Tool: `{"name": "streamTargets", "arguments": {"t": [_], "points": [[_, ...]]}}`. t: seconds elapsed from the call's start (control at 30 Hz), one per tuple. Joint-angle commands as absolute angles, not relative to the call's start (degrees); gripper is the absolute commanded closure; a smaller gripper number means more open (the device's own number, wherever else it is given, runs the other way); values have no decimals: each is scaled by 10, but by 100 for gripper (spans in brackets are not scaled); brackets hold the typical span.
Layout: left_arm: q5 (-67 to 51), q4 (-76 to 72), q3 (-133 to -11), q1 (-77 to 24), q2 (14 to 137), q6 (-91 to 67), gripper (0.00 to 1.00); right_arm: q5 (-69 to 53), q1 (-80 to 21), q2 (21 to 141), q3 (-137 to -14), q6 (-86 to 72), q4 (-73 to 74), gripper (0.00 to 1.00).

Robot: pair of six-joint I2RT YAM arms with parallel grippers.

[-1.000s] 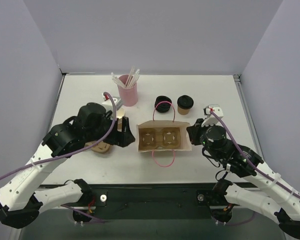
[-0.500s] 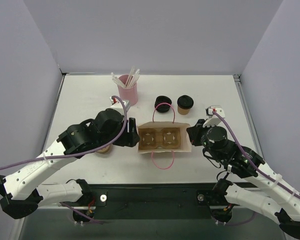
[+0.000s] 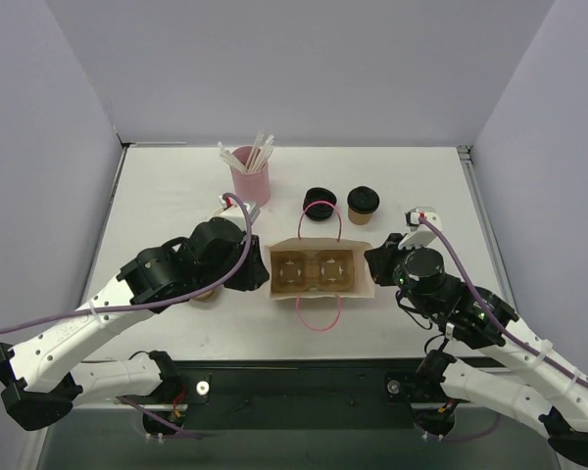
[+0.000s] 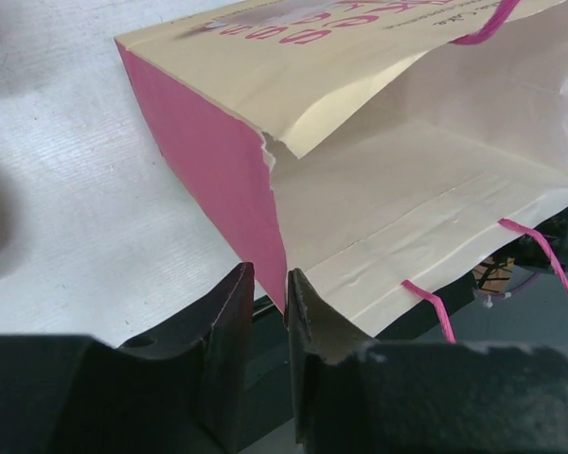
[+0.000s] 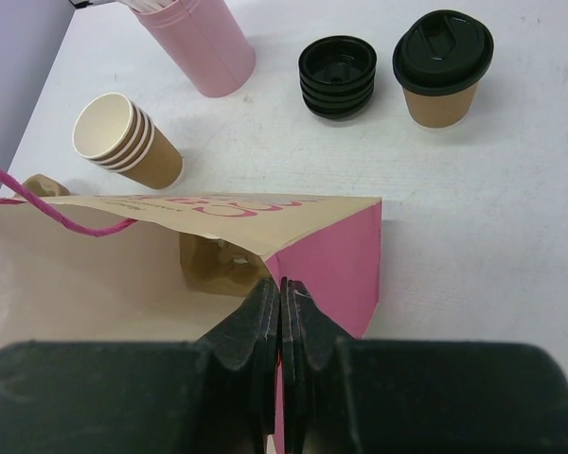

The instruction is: Pack the takeout coffee

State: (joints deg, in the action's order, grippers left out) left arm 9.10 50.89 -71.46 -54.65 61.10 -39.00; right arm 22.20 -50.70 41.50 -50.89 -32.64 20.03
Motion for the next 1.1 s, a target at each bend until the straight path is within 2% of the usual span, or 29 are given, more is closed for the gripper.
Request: {"name": "streamTargets", "arguments": {"t": [0.0,0.07,0.13,0.17,0.2,0.3,0.43,0.6,0.87,1.07], "points": [[86,475,-717,-548,604,-381,75,238,-512,415,-512,-339,205,100],[91,468,-716,-548,603,-367,91,227,-512,415,-516,-329,208,95],[92,455,-716,-547,599,-353,100,207,-512,419,-540,-316,222,81],[92,447,-715,-547,598,-334,100,205,-512,426,-552,-309,230,74],[93,441,-712,-547,593,-324,100,203,-512,431,-580,-285,244,61],[91,419,-703,-546,586,-280,100,233,-510,458,-633,-245,282,45],[79,395,-676,-543,565,-240,100,264,-466,511,-724,-212,293,39],[44,352,-625,-535,506,-207,100,166,-326,590,-765,-207,300,31],[0,337,-582,-528,474,-173,100,82,-201,801,-842,-165,301,29],[-30,358,-594,-525,474,-157,100,5,-165,930,-912,-131,307,30]]}}
